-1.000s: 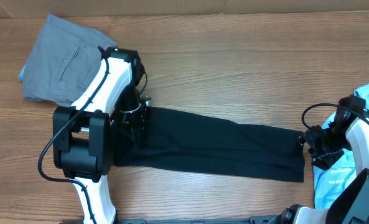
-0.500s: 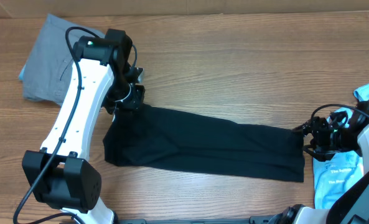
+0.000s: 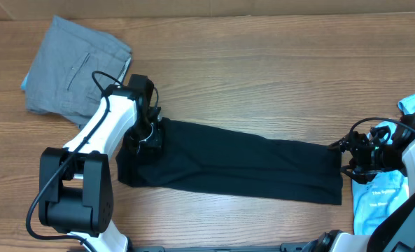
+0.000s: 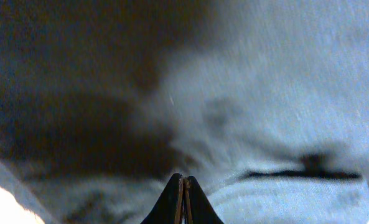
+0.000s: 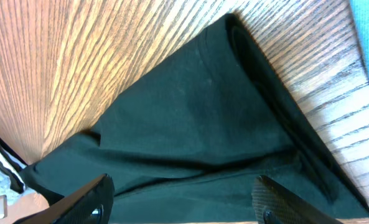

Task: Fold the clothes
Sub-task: 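Lay the folded top edge down onto the lower half with both grippers, then release the strip and pull both grippers outward to the sides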

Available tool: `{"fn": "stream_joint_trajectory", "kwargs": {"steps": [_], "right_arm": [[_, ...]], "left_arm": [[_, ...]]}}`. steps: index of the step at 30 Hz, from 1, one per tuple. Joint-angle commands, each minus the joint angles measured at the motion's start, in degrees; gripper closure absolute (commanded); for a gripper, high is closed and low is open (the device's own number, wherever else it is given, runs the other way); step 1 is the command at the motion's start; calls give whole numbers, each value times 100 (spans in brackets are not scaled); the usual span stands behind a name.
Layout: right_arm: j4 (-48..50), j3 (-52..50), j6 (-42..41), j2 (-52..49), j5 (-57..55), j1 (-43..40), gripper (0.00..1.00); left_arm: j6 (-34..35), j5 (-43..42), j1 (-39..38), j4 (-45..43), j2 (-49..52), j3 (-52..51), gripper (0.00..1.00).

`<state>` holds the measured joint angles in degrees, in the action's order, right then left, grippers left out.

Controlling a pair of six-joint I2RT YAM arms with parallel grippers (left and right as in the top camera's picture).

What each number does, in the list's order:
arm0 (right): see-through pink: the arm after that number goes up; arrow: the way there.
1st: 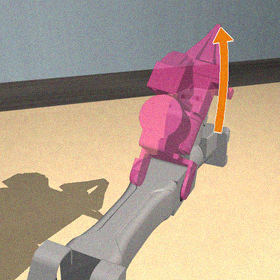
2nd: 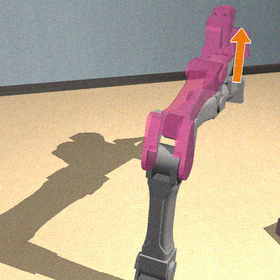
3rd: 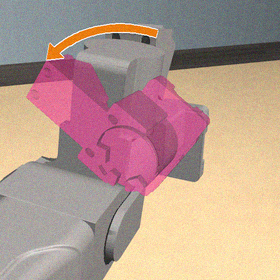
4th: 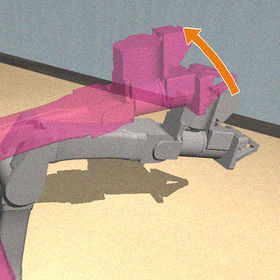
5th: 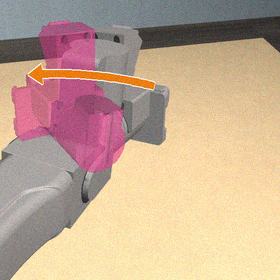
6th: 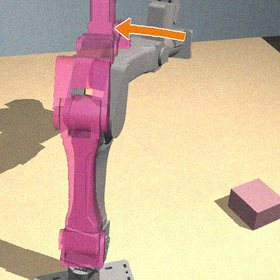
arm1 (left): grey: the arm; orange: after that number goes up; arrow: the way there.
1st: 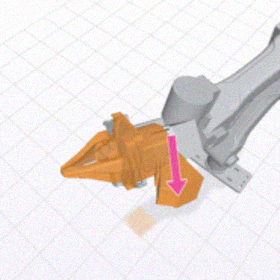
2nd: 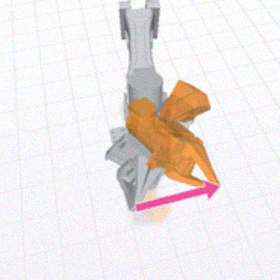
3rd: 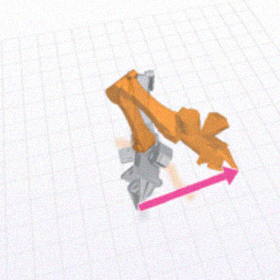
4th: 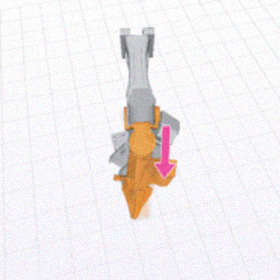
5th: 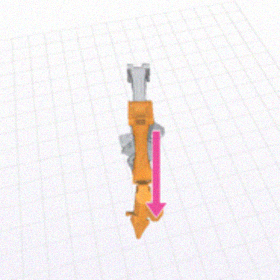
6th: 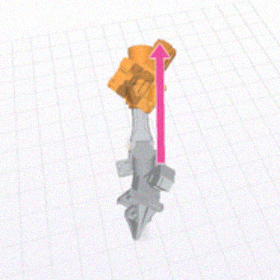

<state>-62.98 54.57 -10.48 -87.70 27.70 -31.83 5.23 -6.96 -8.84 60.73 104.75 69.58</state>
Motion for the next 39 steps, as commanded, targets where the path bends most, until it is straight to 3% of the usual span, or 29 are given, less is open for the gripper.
{"fn": "stream_joint_trajectory", "kwargs": {"steps": [1, 6, 13, 18, 23, 27, 31, 39], "right_arm": [[39, -20, -20, 111, -72, -11, 25], [114, -20, -358, 111, -693, -11, 22], [120, -98, -455, 94, -876, 0, 18], [367, -608, -455, 90, -841, 166, 16], [627, -734, -479, 92, -883, 192, 16], [623, -723, -734, 92, -1298, 24, 16], [745, -719, -306, 94, -584, -146, 17], [645, -428, -98, 103, -103, -173, 16]], "left_arm": [[37, 345, 39, -363, -7, -227, 96], [173, 811, 205, -986, -2, -546, 96], [391, 1353, 986, -1062, -2, -719, 96], [256, 887, 1878, -1071, -2, -717, 96], [-216, 127, 2055, -1075, -4, -717, 96], [-579, -656, 2037, -1064, -4, -717, 83], [-1058, -1366, 2022, -1064, -4, -717, 72], [-1150, -1392, 1759, -1174, -2, -881, 48]]}}
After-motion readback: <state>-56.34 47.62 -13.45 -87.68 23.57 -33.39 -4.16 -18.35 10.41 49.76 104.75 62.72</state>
